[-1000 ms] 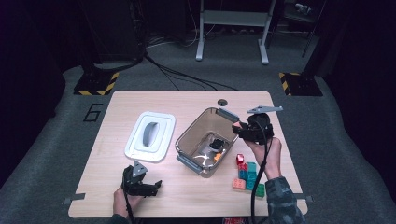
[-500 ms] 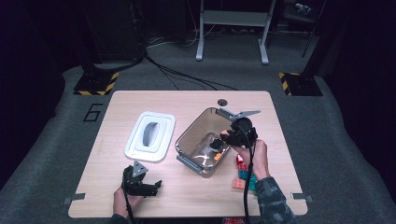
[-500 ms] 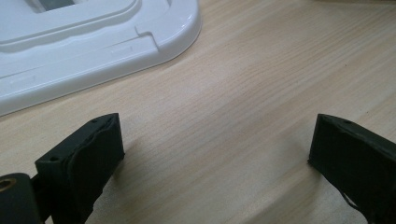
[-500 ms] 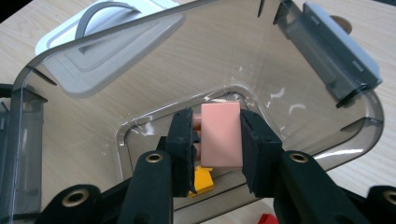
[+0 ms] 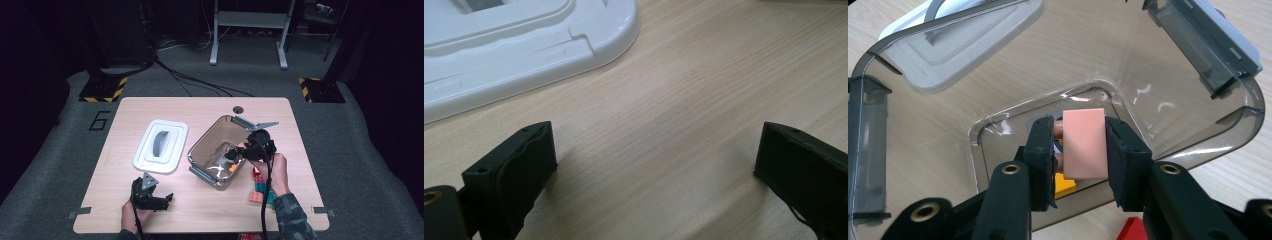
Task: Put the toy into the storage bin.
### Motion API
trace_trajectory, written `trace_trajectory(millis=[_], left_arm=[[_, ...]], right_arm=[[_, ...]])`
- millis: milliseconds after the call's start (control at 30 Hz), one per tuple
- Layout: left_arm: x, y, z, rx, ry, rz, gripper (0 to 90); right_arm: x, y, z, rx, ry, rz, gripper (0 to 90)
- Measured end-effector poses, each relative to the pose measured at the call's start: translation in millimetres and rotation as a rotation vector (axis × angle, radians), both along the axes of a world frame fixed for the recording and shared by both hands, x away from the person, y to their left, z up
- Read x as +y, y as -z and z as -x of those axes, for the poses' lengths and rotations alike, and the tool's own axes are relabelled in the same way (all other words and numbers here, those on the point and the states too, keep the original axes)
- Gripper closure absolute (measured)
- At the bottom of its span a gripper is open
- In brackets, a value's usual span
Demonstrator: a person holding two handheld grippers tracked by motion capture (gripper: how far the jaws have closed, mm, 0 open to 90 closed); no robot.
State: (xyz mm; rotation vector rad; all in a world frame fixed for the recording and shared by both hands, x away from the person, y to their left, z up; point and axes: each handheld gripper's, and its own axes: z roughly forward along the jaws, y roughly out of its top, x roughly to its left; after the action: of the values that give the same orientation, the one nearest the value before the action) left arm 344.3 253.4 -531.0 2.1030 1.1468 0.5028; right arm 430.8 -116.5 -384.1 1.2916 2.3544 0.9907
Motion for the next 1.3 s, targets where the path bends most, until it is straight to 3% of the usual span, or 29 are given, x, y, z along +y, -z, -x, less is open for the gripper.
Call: trace_trajectory(millis=[367,600,900,1100,1300], left_arm=[[0.0,0.0,0.0,-0.001,0.001,0.001,3.1],[-0.1,0.0,0.2,-0.001,-0.001,0.001,3.3],[-0.1,0.0,0.1,0.000,-0.001,0.002,3.3],[-0.1,0.0,0.1,0.000,-0.001,0.003,3.3],[-0.1,0.1,0.1,0.000,-0.001,0.003,3.3]], right_arm=[[-16.7,-11.0,10.8,-0.043,0.018,-0.045,32.8],[-41.4,-8.1,22.4,-0.060,0.073,-0.067,19.8],[-80.1,15.4,38.3,-0.033,0.147,-0.072,13.4],[-97.3,40.6,49.7,0.002,0.208,-0.038,8.0],[-110.9,67.6,67.8,0.053,0.237,-0.050,5.7]])
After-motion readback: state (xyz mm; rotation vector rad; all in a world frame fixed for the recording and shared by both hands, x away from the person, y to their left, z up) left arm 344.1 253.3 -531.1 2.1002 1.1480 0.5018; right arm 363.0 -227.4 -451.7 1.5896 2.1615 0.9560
